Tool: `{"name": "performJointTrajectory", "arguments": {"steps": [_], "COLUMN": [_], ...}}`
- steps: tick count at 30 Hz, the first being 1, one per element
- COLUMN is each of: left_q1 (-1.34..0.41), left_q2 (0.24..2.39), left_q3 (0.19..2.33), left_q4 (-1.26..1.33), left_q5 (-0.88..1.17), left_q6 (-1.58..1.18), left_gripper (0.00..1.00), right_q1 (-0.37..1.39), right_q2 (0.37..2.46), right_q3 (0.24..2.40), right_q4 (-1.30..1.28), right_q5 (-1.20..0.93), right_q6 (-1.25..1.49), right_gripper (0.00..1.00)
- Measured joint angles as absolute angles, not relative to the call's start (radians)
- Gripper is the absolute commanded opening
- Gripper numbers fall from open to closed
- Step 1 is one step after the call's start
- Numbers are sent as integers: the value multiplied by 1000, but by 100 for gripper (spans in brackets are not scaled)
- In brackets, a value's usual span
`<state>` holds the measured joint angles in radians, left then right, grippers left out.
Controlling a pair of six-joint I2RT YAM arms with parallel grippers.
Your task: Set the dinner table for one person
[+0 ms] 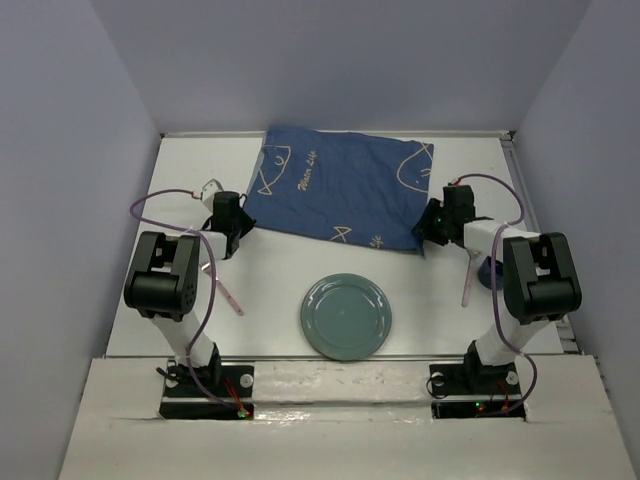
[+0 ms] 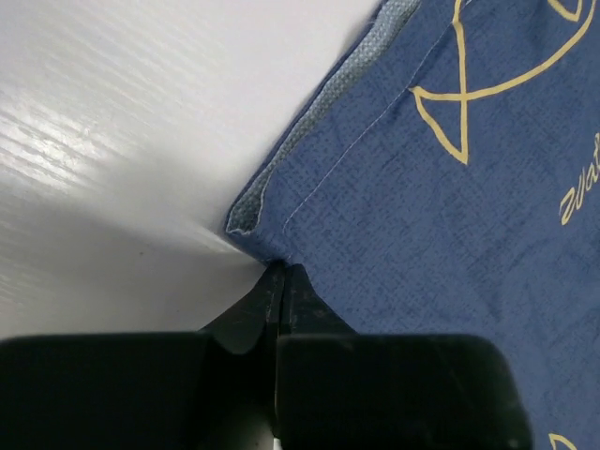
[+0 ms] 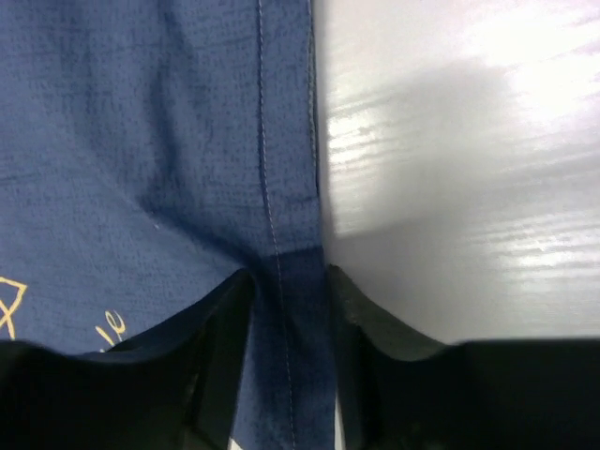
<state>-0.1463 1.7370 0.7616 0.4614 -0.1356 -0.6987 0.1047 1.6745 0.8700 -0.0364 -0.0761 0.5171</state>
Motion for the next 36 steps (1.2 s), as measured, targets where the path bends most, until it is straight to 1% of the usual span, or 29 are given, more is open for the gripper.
{"name": "performJointTrajectory", "arguments": {"steps": [1,2,3,6,8,13,20,26,33,35,36], "left_q1": [-141,-136,-133,-128,-127,-136,-146,-163,-173,-178,-181], "left_q2": [1737,1737,1737,1720,1677,1505,1229,1088,1045,1013,1001], "left_q3": [762,762,760,736,683,482,279,221,195,174,168], "left_q4": [467,476,480,492,515,554,551,521,501,488,482], "left_q5": [-131,-128,-126,-123,-121,-113,-86,-60,-37,-33,-31], "left_q6": [-699,-701,-701,-705,-715,-732,-745,-749,-749,-750,-750], "left_gripper": [0,0,0,0,0,0,0,0,0,0,5], "right_q1": [104,104,104,104,104,99,89,86,86,85,84], "right_q2": [1686,1694,1701,1718,1718,1718,1679,1577,1419,1382,1371], "right_q3": [875,881,885,891,896,921,907,796,671,650,646], "right_q4": [-34,-31,-31,-33,-35,-45,-54,-61,-75,-83,-87], "right_q5": [-80,-84,-86,-83,-72,-14,36,38,57,65,70], "right_q6": [517,516,520,520,520,508,497,498,514,517,521], "right_gripper": [23,14,0,0,0,0,0,0,0,20,30]}}
